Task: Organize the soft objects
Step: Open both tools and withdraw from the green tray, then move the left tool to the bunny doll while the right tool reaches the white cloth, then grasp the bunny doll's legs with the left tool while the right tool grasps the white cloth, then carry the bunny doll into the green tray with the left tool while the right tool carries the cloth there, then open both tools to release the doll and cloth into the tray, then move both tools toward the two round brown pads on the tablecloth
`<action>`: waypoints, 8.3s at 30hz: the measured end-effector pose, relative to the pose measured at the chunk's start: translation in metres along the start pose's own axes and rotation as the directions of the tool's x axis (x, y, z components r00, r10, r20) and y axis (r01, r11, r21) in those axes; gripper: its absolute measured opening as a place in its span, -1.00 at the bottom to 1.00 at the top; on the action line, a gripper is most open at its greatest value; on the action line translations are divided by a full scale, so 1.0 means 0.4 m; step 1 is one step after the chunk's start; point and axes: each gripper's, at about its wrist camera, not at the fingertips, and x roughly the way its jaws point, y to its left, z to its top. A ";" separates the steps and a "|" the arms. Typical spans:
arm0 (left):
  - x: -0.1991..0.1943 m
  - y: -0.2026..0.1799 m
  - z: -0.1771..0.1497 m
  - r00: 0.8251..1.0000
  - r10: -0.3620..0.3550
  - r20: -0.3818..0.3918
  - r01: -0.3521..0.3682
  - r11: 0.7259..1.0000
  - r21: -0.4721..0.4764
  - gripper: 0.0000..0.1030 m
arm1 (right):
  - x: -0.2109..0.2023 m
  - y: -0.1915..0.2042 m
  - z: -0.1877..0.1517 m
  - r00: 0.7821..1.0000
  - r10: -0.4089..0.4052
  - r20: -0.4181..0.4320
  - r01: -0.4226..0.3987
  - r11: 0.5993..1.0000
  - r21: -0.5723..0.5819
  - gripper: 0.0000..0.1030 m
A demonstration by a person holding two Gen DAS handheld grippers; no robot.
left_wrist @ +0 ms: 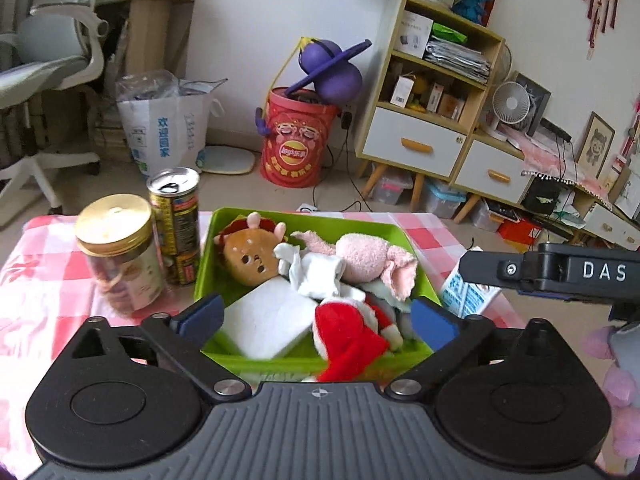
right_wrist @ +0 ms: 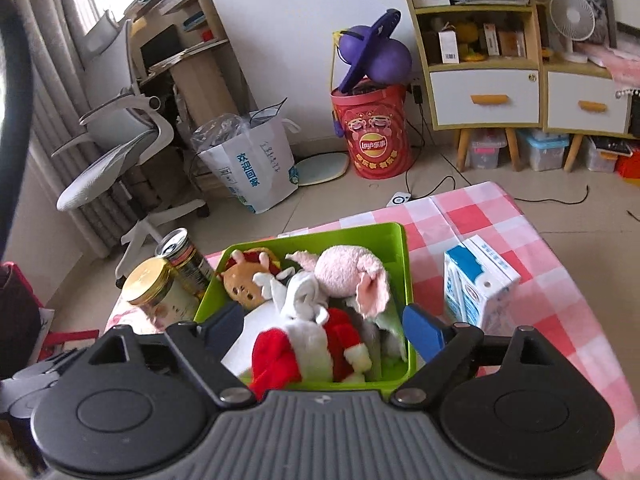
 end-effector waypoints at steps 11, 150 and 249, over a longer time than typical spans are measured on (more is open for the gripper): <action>-0.105 0.023 -0.080 0.995 0.086 -0.046 -0.087 0.996 -0.016 0.90 | -0.069 0.021 -0.084 0.999 -0.041 -0.008 0.040 0.995 -0.088 0.30; -0.094 0.059 -0.195 0.991 0.028 -0.129 -0.012 0.992 0.127 -0.34 | 0.036 -0.128 -0.176 0.979 0.123 -0.164 -0.116 0.992 0.054 -1.00; -0.070 0.117 -0.250 0.963 0.233 -0.137 -0.227 0.972 0.062 0.90 | -0.042 -0.016 -0.279 0.987 -0.022 -0.162 -0.027 0.956 -0.292 0.31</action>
